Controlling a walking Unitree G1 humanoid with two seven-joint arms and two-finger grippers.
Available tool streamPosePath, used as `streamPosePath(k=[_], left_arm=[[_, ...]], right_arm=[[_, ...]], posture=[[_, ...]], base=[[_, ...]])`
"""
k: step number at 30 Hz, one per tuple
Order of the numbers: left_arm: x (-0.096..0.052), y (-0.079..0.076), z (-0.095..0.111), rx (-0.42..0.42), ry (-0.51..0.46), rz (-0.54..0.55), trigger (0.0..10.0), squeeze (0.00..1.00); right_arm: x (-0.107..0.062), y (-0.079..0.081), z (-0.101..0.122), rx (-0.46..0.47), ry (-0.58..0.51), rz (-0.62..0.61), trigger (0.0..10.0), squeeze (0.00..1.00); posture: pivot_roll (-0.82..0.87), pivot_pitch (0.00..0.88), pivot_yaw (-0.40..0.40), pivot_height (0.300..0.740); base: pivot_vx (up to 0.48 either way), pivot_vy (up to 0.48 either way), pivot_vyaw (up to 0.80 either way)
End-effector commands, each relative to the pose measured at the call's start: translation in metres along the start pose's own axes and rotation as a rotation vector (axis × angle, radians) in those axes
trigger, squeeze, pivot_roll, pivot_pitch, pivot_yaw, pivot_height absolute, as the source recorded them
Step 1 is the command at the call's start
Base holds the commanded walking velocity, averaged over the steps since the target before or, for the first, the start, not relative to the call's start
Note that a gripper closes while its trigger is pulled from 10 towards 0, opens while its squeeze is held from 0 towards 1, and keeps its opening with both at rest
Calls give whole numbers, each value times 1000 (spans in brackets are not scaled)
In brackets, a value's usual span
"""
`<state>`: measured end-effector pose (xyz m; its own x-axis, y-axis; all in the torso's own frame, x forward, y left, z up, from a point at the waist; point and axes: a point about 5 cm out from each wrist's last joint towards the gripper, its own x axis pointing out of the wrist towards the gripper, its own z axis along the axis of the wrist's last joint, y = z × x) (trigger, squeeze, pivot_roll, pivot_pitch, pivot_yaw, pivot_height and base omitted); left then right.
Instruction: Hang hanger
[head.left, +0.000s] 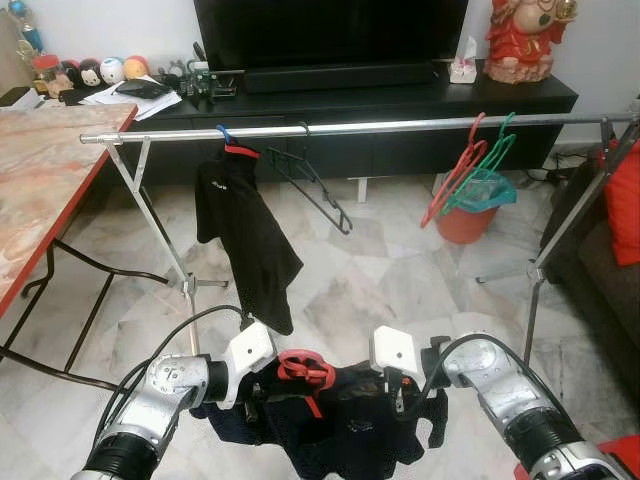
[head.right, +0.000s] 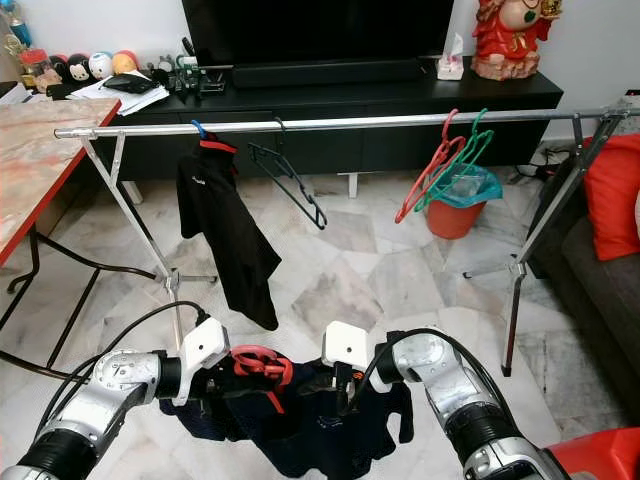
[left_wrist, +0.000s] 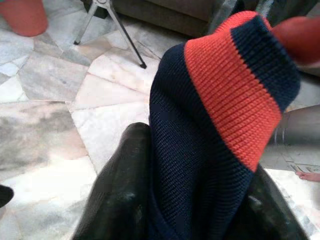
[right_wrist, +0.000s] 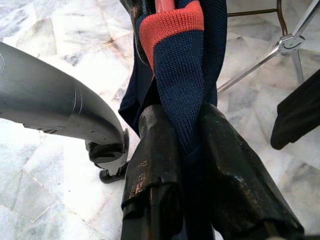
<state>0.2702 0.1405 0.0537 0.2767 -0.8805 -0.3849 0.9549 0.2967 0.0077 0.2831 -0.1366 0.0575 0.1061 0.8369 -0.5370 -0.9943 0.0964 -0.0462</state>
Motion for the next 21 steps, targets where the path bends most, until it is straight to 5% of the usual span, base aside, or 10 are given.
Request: streamPosePath(k=[1, 8, 10, 13, 14, 21], left_arm=[[0, -3, -1, -3, 2, -14, 0, 0], [1, -3, -1, -4, 1, -11, 0, 0], [2, -3, -1, -2, 2, -7, 0, 0], [2, -3, -1, -2, 0, -8, 0, 0], [2, -3, -1, -2, 0, -9, 0, 0], [2, -2, -1, -2, 0, -7, 0, 0]], right_arm=[[-2, -4, 10, -11, -63, -35, 10000, 0], [-2, -4, 9, -10, -61, -33, 10000, 0], [-2, -4, 9, -1, -58, -30, 10000, 98], [0, -4, 9, 2, -58, -25, 10000, 627], [0, -4, 9, 2, -59, -25, 10000, 722], [0, -4, 9, 0, -57, -27, 10000, 1000]], posture=[[-21, 0, 50, 740], [-22, 0, 45, 740], [-21, 0, 43, 740], [-18, 0, 41, 740], [-18, 0, 41, 740], [-19, 0, 42, 740]], base=[[0, 0, 0], [0, 0, 0], [0, 0, 0], [0, 0, 0], [0, 0, 0], [0, 0, 0]])
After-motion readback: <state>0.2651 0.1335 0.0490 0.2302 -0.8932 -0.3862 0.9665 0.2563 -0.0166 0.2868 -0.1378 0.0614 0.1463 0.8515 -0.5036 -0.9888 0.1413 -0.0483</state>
